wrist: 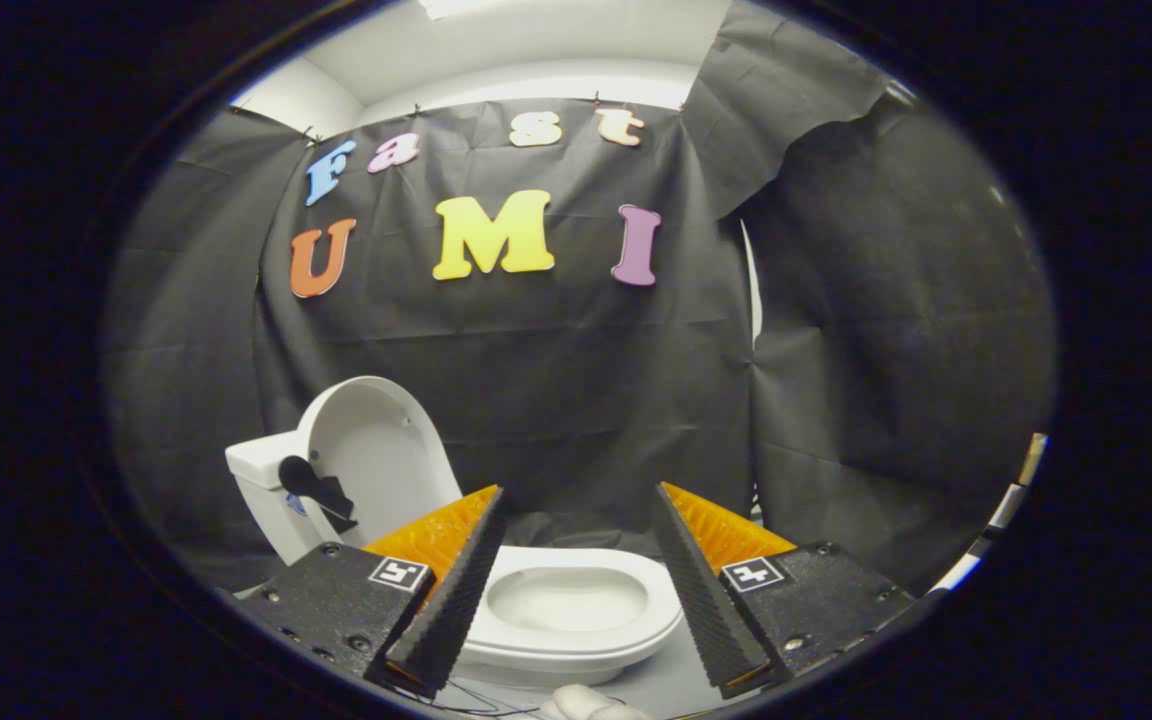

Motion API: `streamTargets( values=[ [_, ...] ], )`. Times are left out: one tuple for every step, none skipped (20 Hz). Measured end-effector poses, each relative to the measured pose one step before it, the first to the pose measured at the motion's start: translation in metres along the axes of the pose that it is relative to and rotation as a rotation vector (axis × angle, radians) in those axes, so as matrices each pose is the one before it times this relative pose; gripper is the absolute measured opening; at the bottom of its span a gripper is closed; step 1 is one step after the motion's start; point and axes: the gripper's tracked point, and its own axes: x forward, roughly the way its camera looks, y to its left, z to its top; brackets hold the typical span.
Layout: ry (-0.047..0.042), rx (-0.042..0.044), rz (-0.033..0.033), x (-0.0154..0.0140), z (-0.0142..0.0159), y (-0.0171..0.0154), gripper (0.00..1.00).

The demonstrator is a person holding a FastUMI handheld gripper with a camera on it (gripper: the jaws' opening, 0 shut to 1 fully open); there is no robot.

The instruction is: Open the toilet lid.

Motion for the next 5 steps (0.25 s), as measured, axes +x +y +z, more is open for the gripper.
streamTargets(
  values=[
    [0.00058,-0.00288,-0.0058,-0.00319,-0.00437,-0.00832,0.92],
    [0.00865,-0.00148,-0.00323,-0.00312,-0.00697,-0.00689,0.92],
    [0.00381,0.00105,0.00632,-0.00442,-0.00558,-0.00465,0.92],
    [0.00261,0.00454,0.00518,-0.00437,-0.00562,-0.00286,0.92],
    [0.00091,0.00216,0.00496,-0.00269,-0.00467,-0.00282,0.92]
  ],
)
